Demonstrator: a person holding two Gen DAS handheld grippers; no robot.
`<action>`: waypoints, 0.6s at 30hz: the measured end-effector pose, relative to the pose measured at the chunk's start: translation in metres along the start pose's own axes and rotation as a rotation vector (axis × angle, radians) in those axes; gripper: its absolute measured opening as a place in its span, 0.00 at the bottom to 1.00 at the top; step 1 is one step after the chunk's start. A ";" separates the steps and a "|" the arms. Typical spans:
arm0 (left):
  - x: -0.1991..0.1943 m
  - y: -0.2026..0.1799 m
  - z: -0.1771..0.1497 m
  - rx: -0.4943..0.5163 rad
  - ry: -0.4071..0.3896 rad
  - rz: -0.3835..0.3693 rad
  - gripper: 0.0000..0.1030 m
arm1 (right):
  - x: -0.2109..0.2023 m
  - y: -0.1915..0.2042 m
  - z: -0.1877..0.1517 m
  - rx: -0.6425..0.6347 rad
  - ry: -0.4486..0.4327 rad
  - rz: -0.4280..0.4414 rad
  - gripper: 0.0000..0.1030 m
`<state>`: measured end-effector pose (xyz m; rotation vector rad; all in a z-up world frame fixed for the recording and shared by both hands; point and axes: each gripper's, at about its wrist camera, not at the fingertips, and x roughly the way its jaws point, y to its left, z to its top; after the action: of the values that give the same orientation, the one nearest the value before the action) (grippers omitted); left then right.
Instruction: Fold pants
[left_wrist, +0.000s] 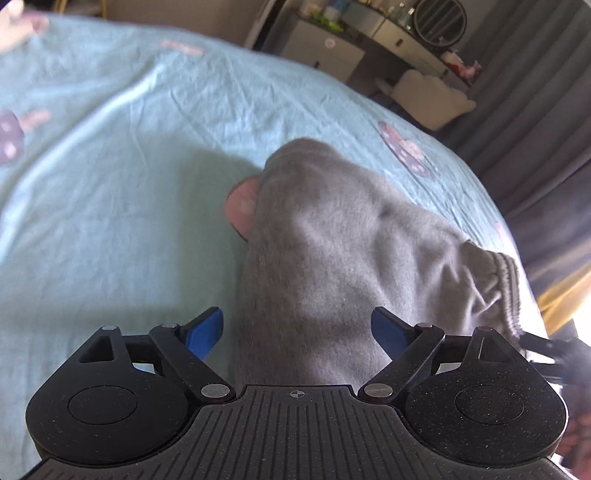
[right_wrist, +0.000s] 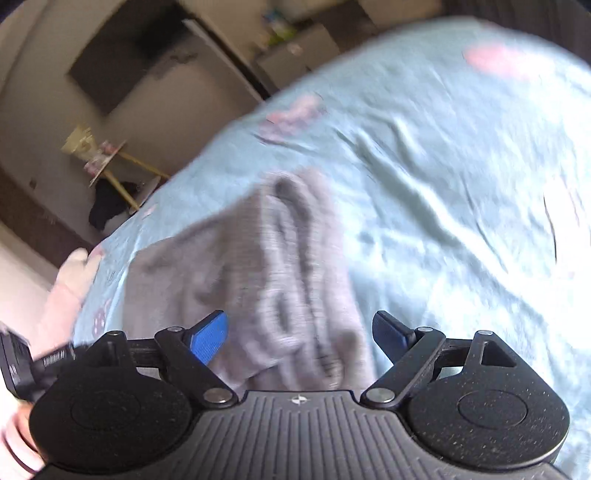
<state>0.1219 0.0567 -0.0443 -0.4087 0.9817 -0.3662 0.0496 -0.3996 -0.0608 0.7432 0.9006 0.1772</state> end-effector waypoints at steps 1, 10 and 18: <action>0.005 0.007 0.002 -0.027 0.029 -0.047 0.88 | 0.007 -0.010 0.006 0.046 0.020 0.046 0.84; 0.050 0.012 0.019 -0.037 0.113 -0.260 0.92 | 0.064 0.000 0.031 -0.046 0.132 0.155 0.78; 0.068 -0.017 0.025 -0.006 0.117 -0.214 0.48 | 0.065 0.038 0.027 -0.131 0.094 0.070 0.60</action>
<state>0.1755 0.0141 -0.0730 -0.5041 1.0562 -0.5855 0.1165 -0.3574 -0.0674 0.6487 0.9433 0.3326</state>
